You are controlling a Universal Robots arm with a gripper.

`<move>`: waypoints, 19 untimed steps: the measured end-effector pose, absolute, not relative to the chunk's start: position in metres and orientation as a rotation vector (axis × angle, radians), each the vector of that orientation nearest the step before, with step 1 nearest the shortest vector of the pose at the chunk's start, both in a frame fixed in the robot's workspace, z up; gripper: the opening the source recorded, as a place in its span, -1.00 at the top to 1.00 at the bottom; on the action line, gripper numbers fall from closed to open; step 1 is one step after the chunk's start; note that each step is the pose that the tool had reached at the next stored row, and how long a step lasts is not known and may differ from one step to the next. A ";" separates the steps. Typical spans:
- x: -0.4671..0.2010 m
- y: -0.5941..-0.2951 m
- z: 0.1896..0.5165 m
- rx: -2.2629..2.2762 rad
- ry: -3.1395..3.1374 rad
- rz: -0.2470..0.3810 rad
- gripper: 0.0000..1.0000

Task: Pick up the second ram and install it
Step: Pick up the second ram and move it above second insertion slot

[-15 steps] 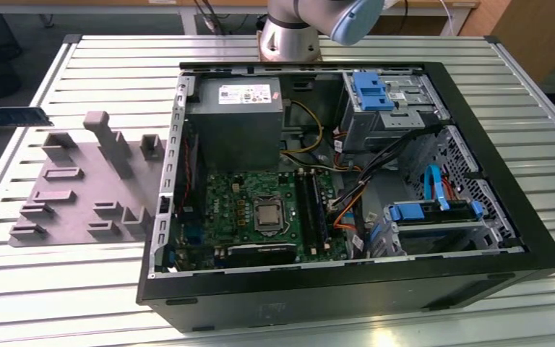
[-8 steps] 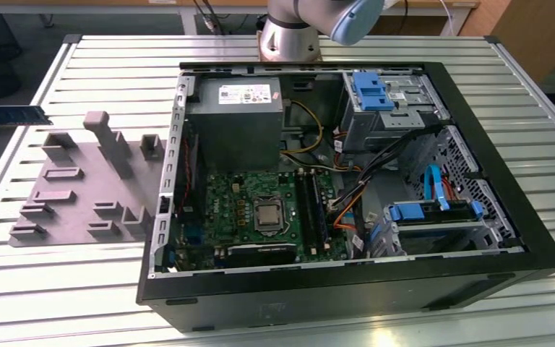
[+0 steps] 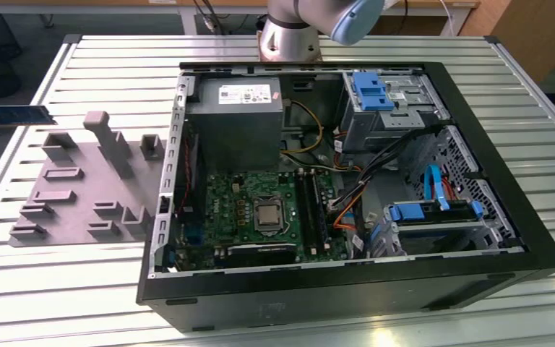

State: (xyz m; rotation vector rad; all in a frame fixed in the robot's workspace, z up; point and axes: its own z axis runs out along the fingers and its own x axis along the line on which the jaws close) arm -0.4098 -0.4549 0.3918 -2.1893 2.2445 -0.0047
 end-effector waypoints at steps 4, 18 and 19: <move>-0.407 -0.455 0.392 -2.189 2.244 -0.005 0.72; -0.396 -0.455 0.392 -2.189 2.244 -0.005 0.72; -0.396 -0.455 0.392 -2.189 2.244 -0.005 0.72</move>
